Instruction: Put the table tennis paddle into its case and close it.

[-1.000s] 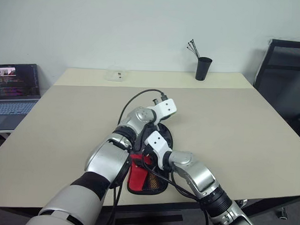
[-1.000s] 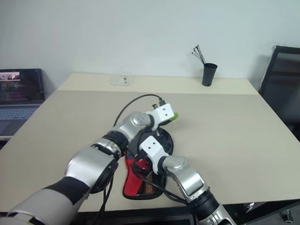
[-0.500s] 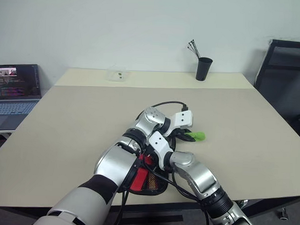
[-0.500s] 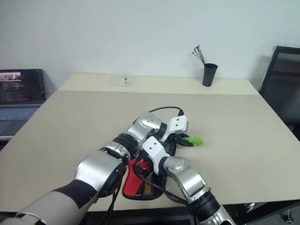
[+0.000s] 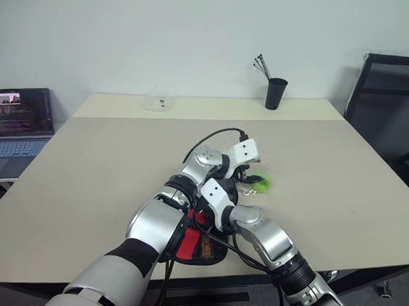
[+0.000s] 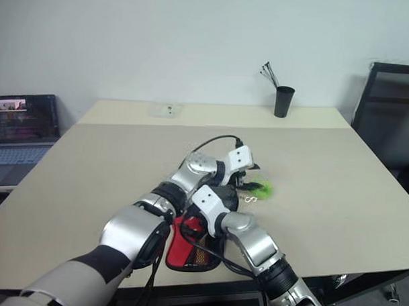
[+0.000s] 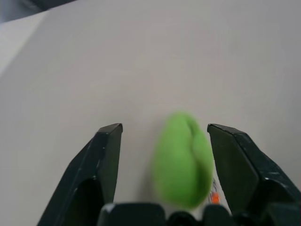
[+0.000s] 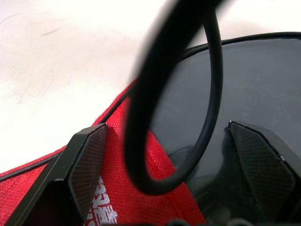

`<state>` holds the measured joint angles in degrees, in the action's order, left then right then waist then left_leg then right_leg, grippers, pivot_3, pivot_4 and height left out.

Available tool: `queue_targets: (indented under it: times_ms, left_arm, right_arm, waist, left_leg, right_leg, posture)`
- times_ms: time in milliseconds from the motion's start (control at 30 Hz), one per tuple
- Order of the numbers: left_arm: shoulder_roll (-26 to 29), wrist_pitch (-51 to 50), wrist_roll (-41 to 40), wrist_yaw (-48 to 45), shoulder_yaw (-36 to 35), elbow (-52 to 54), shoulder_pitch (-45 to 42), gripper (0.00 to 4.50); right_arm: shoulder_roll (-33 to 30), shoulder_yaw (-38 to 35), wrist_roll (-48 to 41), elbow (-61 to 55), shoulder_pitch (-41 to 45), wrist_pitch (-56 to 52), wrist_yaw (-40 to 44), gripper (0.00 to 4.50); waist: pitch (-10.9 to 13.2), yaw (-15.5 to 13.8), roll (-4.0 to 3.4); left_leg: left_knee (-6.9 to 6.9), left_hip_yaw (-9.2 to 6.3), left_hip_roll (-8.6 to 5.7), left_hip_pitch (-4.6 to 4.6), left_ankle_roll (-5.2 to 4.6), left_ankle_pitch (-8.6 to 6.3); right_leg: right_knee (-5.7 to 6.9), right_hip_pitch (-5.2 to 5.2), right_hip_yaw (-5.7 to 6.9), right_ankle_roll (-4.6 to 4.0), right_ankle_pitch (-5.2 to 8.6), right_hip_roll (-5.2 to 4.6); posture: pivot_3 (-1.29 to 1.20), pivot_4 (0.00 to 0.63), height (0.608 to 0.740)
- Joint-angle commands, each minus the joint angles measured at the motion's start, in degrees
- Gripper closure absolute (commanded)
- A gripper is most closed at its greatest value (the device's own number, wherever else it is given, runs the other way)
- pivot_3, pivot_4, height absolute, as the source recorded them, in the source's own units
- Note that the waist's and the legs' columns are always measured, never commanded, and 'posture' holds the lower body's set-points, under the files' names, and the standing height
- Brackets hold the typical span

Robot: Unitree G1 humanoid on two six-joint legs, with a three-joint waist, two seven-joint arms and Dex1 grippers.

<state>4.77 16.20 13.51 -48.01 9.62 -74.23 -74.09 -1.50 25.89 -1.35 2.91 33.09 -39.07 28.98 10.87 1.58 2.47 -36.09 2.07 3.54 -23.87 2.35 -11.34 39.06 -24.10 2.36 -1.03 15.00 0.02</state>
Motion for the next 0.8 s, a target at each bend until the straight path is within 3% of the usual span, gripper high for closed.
queue_targets:
  times_ms: [33,233,467,600,800]
  left_arm:
    - [1.9,-1.0,0.4,7.3,-0.8,0.9,-2.6,1.57]
    - [6.7,-1.2,-1.2,11.1,-2.7,2.2,-1.9,1.57]
    - [14.5,-3.1,-8.6,5.0,-9.2,7.0,2.6,1.57]
    - [17.8,-10.9,-20.7,-13.0,-15.0,19.0,10.3,1.57]
    - [21.8,-21.3,-24.6,-17.8,-14.0,37.8,23.4,1.57]
  right_arm:
    - [-0.2,0.4,0.1,1.9,-0.5,-1.1,0.5,0.0]
    - [-0.4,-0.7,0.0,0.7,-0.1,-1.4,0.2,0.0]
    - [-0.6,-3.9,-1.0,-3.4,-0.7,-4.1,-1.3,0.0]
    - [-1.6,-6.9,-3.3,-10.2,-0.9,-8.7,-0.9,0.0]
    - [-5.7,-13.1,-10.1,-24.5,0.5,-20.4,1.3,0.0]
  waist:
    - [0.0,0.1,0.0]
    - [0.0,0.1,0.0]
    - [0.0,0.1,0.0]
    - [0.0,0.1,-0.01]
    - [0.0,0.1,-0.02]
  left_leg:
    - [0.0,0.0,0.0,0.0,0.0,0.0]
    - [0.02,0.01,0.03,0.0,0.0,0.0]
    - [0.02,0.02,0.05,0.0,0.02,0.0]
    - [0.02,0.04,0.05,-0.04,0.03,0.01]
    - [0.01,-0.03,0.09,-0.04,0.05,0.02]
  right_leg:
    - [0.0,0.0,0.0,0.0,0.0,0.0]
    - [-0.01,-0.02,0.0,0.0,0.0,0.02]
    - [0.0,-0.03,0.0,-0.01,0.0,0.01]
    - [-0.02,-0.04,0.0,-0.02,-0.01,0.0]
    - [0.01,-0.05,-0.01,-0.03,-0.01,-0.14]
  posture:
    - [0.0,0.15,0.74]
    - [0.0,0.15,0.74]
    - [0.0,0.15,0.74]
    - [0.0,0.15,0.74]
    - [0.0,0.15,0.74]
